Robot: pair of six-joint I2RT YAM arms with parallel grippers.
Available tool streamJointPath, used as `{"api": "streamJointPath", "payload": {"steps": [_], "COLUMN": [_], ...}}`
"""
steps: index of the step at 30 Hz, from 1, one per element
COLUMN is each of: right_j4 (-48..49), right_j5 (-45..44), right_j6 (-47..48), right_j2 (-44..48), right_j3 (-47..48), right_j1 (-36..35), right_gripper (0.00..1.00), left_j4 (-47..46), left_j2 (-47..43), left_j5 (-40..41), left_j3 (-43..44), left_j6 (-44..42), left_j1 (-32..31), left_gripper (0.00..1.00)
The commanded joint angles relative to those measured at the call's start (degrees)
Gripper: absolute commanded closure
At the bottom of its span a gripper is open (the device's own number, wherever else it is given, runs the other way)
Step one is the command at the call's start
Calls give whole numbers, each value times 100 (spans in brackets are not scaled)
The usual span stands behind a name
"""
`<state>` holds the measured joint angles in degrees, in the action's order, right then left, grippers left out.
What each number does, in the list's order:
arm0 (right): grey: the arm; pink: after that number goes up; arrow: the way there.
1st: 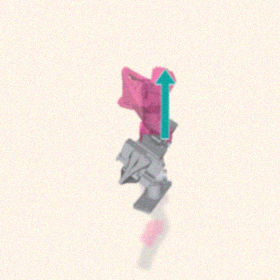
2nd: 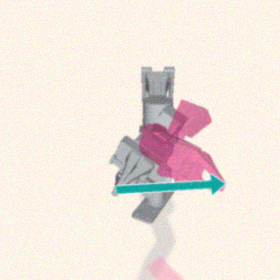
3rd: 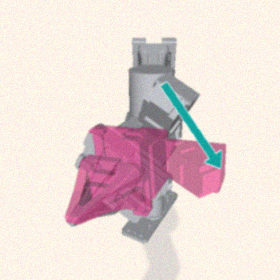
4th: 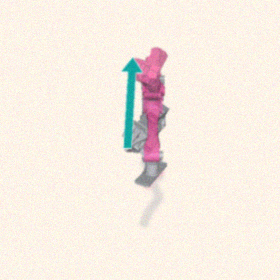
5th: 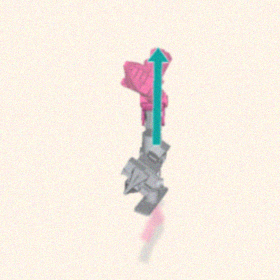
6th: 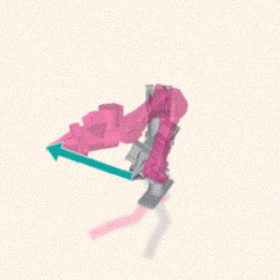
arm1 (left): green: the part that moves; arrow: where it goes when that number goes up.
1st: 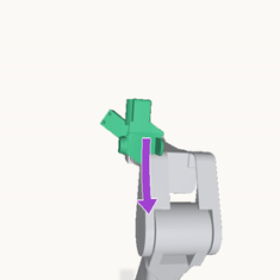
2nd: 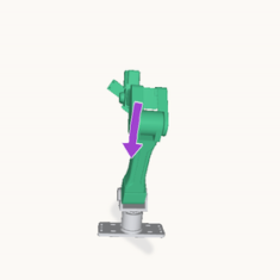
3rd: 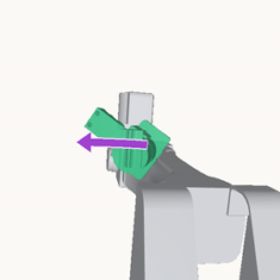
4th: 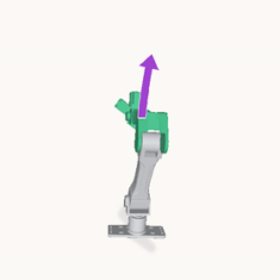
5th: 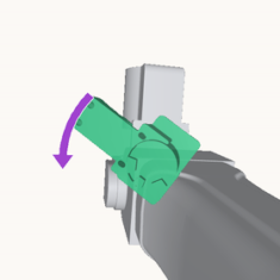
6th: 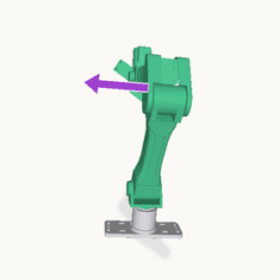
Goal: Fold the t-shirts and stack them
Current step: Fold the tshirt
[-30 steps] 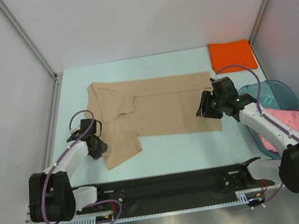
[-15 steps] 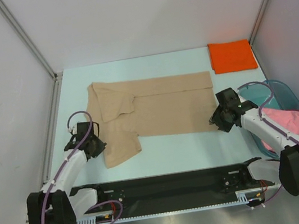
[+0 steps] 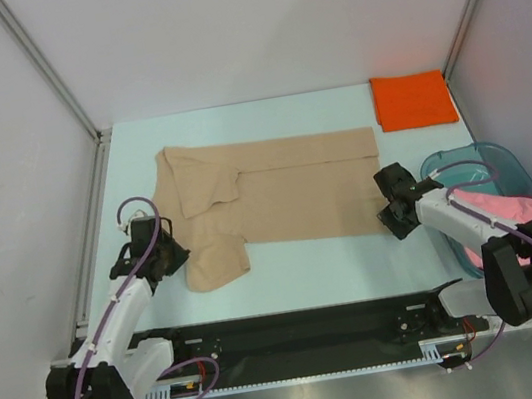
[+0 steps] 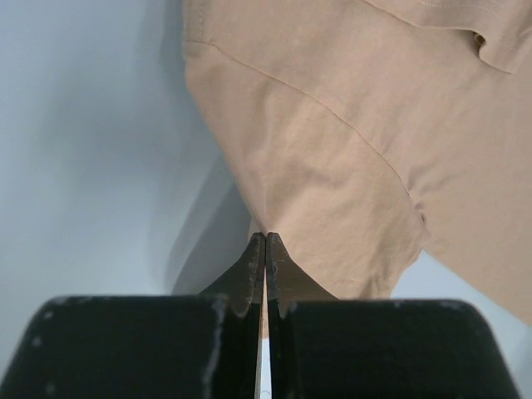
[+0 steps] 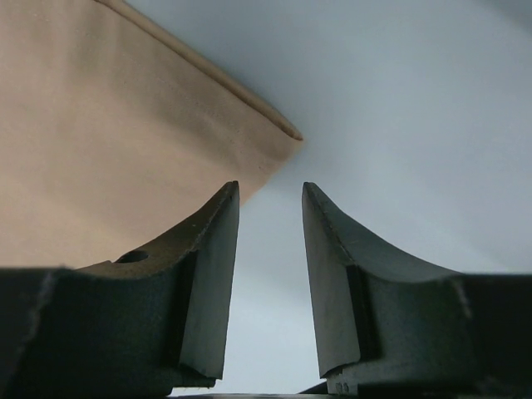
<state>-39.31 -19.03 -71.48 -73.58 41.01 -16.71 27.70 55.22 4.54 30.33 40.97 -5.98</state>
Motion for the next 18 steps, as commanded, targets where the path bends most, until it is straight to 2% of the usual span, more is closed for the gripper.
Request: {"api": "streamJointPath", "payload": {"steps": [1,11,14,18], "right_j4": [116,328,476,609], "right_j5": [-383,-462,-427,-417], "right_j6": [-287,-384,-314,-208], "right_j2": [-165,-666,-815,-886], "right_j3": [-14,-111,-164,-260], "right_j1": [-43,-43,-43,-17], "right_gripper": [59,62,65,74], "left_j4": [-204,-204,-108,-28], "left_j2": [-82,-257,-345,-451], "left_j5": [-190,-278,-234,-137], "left_j3": [-44,149,175,228], "left_j6": [-89,-63,-54,-19], "left_j1": [-44,-35,-35,-35], "left_gripper": [100,100,100,100]}}
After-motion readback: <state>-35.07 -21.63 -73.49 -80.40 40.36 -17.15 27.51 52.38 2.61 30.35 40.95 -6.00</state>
